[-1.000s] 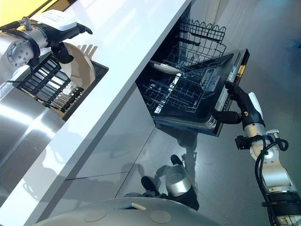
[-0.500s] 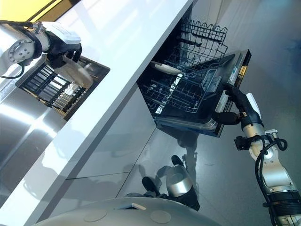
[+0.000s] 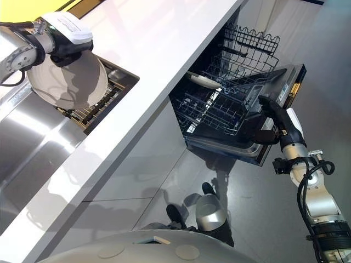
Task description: Pick up plates and place into dishwasher.
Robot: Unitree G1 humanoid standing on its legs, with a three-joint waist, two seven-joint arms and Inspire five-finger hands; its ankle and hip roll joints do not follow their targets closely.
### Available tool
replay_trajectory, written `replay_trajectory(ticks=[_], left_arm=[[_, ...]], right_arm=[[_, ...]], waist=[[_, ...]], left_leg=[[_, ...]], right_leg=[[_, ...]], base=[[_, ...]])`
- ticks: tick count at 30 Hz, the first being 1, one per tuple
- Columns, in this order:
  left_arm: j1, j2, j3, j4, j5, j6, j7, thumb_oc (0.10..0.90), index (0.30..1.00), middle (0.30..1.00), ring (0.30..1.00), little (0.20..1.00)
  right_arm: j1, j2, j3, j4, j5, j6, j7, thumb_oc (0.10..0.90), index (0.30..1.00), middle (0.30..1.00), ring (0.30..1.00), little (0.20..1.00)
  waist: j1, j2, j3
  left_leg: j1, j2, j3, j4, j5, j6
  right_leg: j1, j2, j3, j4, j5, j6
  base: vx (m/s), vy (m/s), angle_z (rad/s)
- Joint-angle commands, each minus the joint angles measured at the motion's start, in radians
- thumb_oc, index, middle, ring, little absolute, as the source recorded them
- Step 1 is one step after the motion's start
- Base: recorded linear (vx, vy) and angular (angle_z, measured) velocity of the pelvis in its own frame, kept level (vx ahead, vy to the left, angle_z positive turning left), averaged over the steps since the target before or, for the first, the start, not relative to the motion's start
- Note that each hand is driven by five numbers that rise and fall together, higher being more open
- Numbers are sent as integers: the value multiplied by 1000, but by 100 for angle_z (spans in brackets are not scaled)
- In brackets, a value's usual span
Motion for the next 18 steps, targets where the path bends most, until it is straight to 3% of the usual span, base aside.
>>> replay_trajectory(ticks=[1, 4, 5, 6, 8, 10, 13, 16, 18], left_arm=[[-120, 100, 65, 39, -50, 114, 208, 100, 300, 300, 300, 200], [43, 111, 271, -30, -312, 158, 361, 100, 300, 300, 300, 200], [179, 85, 448, -70, -370, 172, 390, 100, 300, 300, 300, 200], [366, 5, 728, -120, -432, 150, 427, 100, 300, 300, 300, 200], [482, -42, 890, -167, -454, 138, 454, 100, 300, 300, 300, 200], [542, -98, 1008, -207, -480, 119, 518, 100, 300, 300, 300, 200], [570, -140, 1077, -208, -497, 60, 664, 100, 300, 300, 300, 200], [586, -175, 1098, -217, -451, 36, 786, 100, 300, 300, 300, 200], [589, -192, 1088, -240, -416, 66, 837, 100, 300, 300, 300, 200]], right_arm=[[-128, -121, -80, -105, 61, -168, -63, 800, 900, 900, 900, 900], [-164, -131, -127, -150, 86, -213, -103, 800, 900, 900, 900, 900], [-178, -128, -148, -168, 101, -237, -109, 800, 900, 900, 900, 900], [-220, -104, -171, -204, 141, -255, -85, 800, 900, 900, 900, 900], [-260, -104, -170, -237, 187, -259, -44, 800, 900, 900, 900, 900], [-342, -92, -139, -289, 296, -222, 53, 800, 900, 900, 900, 900], [-455, -56, -64, -328, 473, -184, 155, 800, 900, 900, 900, 900], [-540, -10, 12, -353, 531, -162, 174, 800, 900, 900, 900, 900], [-589, 16, 59, -372, 518, -157, 145, 800, 900, 900, 900, 900]], waist=[[30, 19, -101], [54, -2, -101], [64, -8, -100], [85, -20, -105], [88, -15, -109], [105, -23, -124], [123, -31, -141], [143, -39, -153], [153, -45, -159]], left_leg=[[27, -49, -56, 9, -111, 49], [26, -41, -66, 8, -108, 46], [28, -38, -72, 8, -107, 44], [27, -33, -80, 7, -107, 42], [29, -30, -85, 7, -107, 40], [26, -26, -91, 6, -104, 34], [23, -21, -97, 7, -99, 25], [18, -17, -107, 9, -94, 20], [16, -16, -115, 10, -91, 18]], right_leg=[[-18, 58, -9, 16, 19, 42], [-4, 66, -16, 3, 4, 30], [4, 68, -19, -1, -3, 25], [12, 73, -22, -8, -11, 15], [20, 76, -25, -12, -17, 10], [27, 77, -34, -22, -21, 1], [38, 77, -53, -28, -26, -11], [46, 76, -73, -30, -34, -21], [53, 75, -86, -32, -38, -26]], base=[[-58, -57, 3], [-64, -60, 4], [-76, -74, 8], [-59, -60, 11], [-40, -46, 8], [-38, -60, 16], [-41, -63, 15], [-52, -56, 22], [-58, -57, 32]])
